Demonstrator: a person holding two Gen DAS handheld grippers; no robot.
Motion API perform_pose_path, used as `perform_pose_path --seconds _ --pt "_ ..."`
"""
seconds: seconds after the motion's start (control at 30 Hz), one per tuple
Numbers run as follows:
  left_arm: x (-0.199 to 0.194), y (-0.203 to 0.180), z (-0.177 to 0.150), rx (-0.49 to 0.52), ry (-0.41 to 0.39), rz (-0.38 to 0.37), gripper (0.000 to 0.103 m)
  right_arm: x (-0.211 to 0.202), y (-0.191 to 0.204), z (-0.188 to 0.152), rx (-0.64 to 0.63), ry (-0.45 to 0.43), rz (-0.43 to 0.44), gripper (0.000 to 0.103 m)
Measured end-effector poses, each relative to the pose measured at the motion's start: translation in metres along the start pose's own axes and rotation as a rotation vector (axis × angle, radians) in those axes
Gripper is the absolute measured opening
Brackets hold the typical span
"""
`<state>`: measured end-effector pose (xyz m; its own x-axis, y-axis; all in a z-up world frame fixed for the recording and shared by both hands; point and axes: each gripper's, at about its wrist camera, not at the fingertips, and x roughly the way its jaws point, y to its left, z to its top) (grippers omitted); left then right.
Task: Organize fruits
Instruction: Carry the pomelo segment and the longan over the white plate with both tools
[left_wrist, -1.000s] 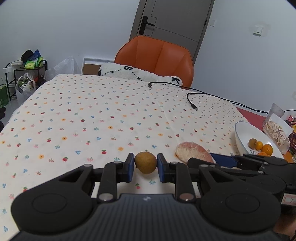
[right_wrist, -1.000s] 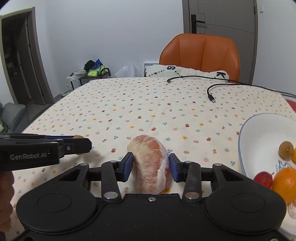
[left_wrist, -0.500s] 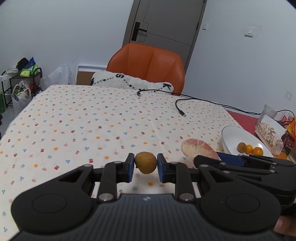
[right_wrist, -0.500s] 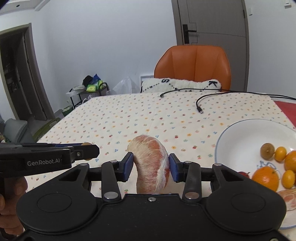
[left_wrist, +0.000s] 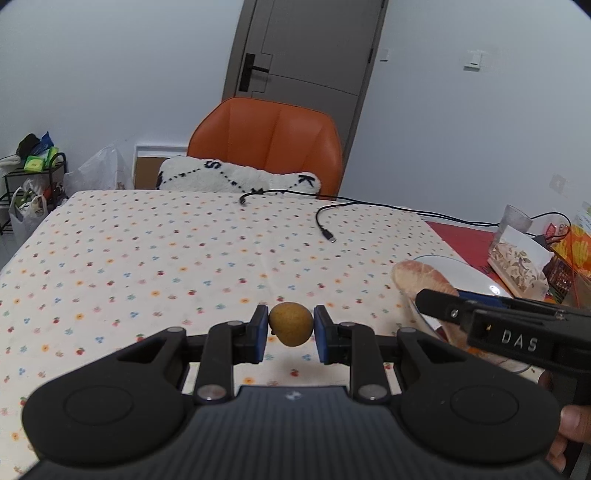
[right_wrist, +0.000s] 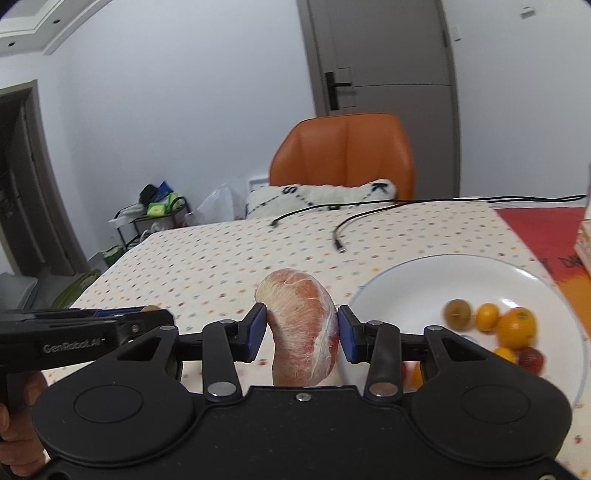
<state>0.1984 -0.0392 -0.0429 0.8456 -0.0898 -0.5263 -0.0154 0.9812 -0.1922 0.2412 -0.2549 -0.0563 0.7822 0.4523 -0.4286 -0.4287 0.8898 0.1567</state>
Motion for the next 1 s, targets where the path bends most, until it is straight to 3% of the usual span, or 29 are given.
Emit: perform_pose_path --seconds 1.0 --pt "0.030 -0.066 0.008 0.092 0.015 -0.079 0.025 -0.012 -0.082 0.000 0.084 -0.023 -0.169 0.040"
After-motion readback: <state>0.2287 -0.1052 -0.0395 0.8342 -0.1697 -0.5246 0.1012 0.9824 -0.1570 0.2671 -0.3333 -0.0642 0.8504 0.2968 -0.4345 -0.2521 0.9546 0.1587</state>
